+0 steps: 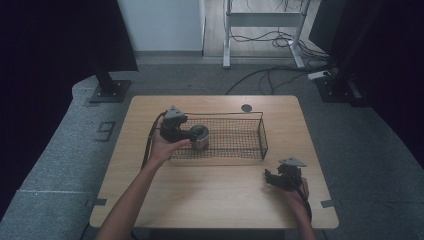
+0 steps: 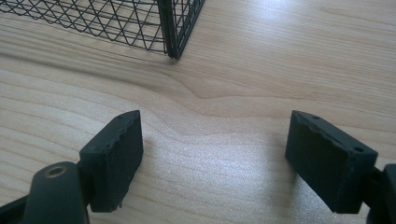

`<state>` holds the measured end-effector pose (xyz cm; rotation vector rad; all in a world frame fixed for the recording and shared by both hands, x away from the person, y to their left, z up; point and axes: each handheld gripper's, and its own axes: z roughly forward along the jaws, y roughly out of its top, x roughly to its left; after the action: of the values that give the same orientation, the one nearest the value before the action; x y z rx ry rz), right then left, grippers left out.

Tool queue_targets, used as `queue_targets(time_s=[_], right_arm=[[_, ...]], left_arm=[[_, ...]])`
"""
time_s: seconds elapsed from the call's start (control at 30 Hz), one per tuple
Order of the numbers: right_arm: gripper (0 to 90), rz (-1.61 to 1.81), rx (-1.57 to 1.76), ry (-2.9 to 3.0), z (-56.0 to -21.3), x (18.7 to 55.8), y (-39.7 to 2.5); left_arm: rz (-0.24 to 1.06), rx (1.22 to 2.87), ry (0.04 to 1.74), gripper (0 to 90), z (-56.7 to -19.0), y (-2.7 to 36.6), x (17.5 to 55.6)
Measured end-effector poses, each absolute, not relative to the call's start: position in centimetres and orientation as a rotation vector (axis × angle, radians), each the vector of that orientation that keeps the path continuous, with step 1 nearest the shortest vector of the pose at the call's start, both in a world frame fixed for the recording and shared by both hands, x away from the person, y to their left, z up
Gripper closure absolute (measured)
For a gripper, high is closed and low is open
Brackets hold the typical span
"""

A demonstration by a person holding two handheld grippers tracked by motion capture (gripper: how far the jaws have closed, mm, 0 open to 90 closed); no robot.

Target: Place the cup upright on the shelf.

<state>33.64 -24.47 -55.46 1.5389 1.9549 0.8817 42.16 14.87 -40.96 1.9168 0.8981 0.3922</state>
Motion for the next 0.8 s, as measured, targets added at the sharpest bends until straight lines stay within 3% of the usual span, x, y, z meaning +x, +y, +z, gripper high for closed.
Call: queue_targets(time_s=[0.8], right_arm=[[18.7, 0.883, 1.541, 1.954, -55.5, 33.6, -24.5]], left_arm=[[0.388, 1.948, 0.863, 15.5, -44.5, 17.4, 35.7]])
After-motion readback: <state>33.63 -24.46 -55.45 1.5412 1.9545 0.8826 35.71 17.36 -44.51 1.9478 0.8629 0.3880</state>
